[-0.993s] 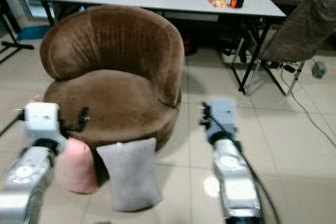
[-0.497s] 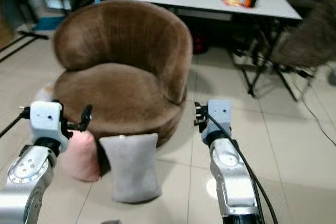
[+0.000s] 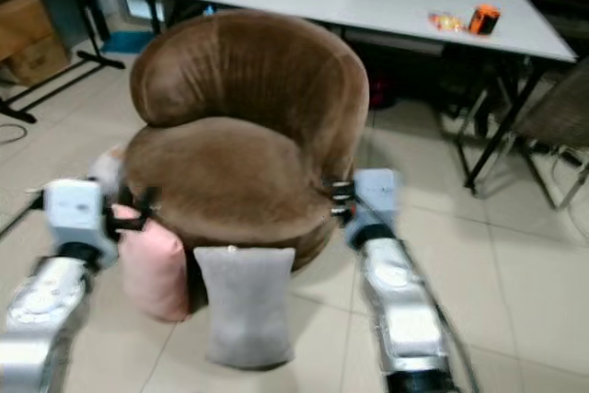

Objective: Move the pillow to the sofa from floor

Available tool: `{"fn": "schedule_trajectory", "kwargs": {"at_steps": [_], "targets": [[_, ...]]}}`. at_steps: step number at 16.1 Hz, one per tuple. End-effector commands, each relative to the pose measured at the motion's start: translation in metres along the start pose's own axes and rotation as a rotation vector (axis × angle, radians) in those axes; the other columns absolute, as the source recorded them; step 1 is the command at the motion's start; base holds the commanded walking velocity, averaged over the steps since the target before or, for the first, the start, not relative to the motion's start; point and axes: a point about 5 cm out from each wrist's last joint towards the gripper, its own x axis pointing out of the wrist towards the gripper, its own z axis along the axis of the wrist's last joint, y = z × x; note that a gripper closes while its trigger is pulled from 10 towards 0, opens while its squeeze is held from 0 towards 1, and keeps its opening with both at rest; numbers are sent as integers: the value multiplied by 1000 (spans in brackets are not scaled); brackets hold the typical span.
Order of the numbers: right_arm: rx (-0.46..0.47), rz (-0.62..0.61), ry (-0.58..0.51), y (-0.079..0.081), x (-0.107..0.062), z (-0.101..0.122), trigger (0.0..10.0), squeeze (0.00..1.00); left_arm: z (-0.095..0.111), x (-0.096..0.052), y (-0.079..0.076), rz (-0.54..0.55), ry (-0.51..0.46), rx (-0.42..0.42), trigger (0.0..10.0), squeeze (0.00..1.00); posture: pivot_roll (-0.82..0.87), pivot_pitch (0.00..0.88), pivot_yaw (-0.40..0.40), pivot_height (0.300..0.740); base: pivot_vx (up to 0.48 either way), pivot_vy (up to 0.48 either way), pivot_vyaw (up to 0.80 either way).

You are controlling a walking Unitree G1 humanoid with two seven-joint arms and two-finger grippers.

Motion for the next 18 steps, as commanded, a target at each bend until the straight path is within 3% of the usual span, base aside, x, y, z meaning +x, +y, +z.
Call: {"fn": "schedule_trajectory", "kwargs": {"at_steps": [1,5,9,18], "targets": [[30,33,-1,10,4,3,10000,0,1,-1,8,23,-2,11,10000,0,-26,0,-24,740,296,0,0],[42,64,-9,12,5,4,10000,0,2,0,11,27,-7,14,10000,0,-27,0,-19,740,293,0,0],[26,55,-1,12,7,3,10000,0,4,3,9,23,-14,6,10000,0,-24,0,-18,740,294,0,800],[70,34,13,6,11,2,10000,0,7,1,11,9,-47,22,10000,0,-10,0,-37,735,225,0,0]]}}
